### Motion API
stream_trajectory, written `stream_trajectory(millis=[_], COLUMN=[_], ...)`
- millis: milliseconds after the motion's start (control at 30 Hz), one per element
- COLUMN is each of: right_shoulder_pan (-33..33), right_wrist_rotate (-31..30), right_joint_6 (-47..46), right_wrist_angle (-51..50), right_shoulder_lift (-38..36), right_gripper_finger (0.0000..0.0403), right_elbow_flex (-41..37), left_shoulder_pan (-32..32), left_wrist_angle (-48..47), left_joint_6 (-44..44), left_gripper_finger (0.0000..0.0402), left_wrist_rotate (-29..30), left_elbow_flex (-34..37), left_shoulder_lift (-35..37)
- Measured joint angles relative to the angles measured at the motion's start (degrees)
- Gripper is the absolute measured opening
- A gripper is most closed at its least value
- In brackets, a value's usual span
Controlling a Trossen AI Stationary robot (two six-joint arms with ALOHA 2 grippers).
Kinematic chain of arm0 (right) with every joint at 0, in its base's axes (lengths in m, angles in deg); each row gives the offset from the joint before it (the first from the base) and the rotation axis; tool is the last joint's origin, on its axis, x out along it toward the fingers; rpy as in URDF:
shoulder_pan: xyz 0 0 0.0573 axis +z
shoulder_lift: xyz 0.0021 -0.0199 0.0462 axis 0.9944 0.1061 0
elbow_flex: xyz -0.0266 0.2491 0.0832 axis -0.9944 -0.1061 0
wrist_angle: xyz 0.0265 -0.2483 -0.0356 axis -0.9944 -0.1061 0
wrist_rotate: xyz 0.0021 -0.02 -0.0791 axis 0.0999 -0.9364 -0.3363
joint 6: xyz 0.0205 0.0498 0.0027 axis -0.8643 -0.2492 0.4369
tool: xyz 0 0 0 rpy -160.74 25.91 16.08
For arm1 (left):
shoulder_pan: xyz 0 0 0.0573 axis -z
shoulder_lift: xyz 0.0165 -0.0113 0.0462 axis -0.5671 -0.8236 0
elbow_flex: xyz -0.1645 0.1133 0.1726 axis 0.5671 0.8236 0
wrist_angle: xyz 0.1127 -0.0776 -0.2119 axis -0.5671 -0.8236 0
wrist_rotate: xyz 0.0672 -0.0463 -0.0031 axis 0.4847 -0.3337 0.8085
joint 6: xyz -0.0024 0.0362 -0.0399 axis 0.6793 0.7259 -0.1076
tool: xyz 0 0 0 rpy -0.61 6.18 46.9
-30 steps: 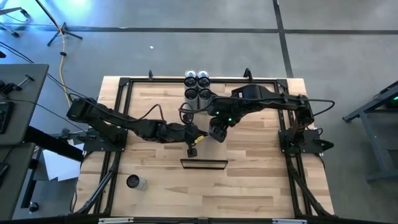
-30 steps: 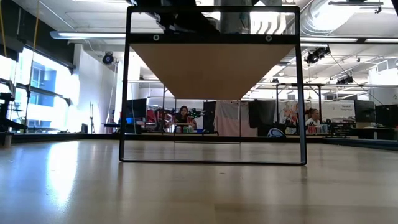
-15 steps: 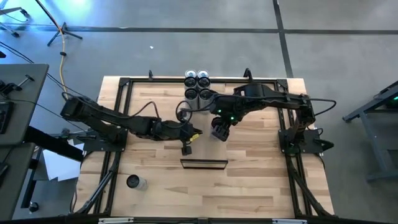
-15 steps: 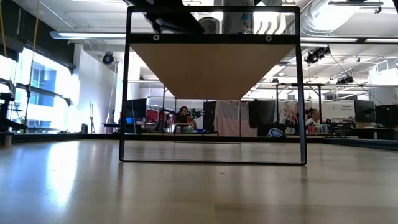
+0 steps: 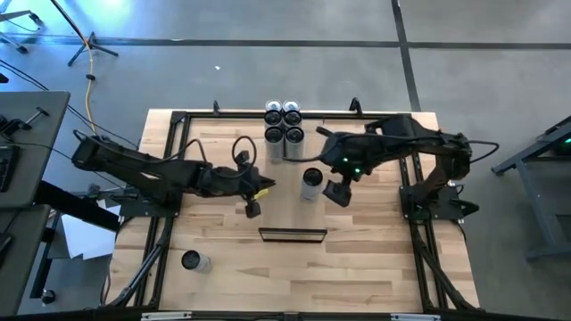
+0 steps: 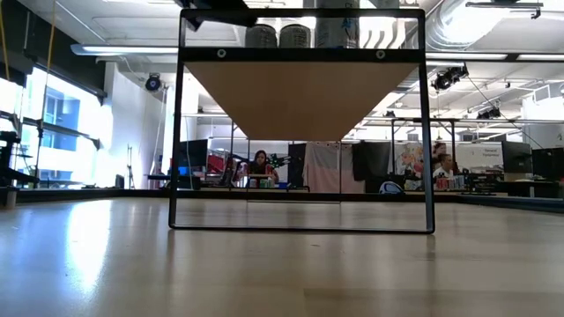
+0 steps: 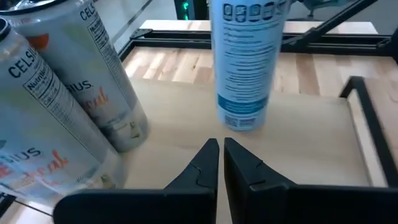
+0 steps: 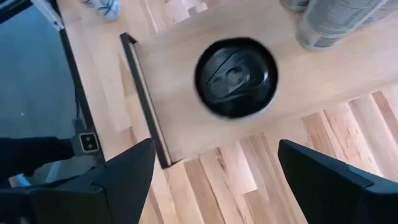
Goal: Place canned beverage on shelf
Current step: Put the right white blue soda can on the shelf
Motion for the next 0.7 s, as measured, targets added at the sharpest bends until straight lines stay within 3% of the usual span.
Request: stream_trajectory(millis=[200,500,600,700], right_shoulder_pan=[5.0,8.7,8.7,8.2], right_wrist_rotate=[-3.8,-9.3,-10.7,-11.9], right_joint_6=[0.3,-0.7,-1.1,-3.1], right_wrist_angle=[0.0,0.1,0.2,0.1], right_shoulder_lift=[-1.1,-3.8,-6.4,-11.6], right_gripper_finger=[0.0325,0.0325,0.0325,0.0325], right_elbow_flex=[0.0,-0.4,-4.7,-14.9], left_shoulder_pan=[3.5,8.7,9.5,10.0], left_wrist_angle=[-3.4,1.1,2.2,4.3], left_joint_6=[-5.8,-16.3,-14.5,-12.0], left_gripper_finger=[0.0,0.0,0.0,0.0], left_wrist_rotate=[3.1,8.5,10.1,10.4], left_elbow_flex=[3.8,12.9,12.9,12.9], left_shoulder_lift=[3.9,14.6,16.6,18.2])
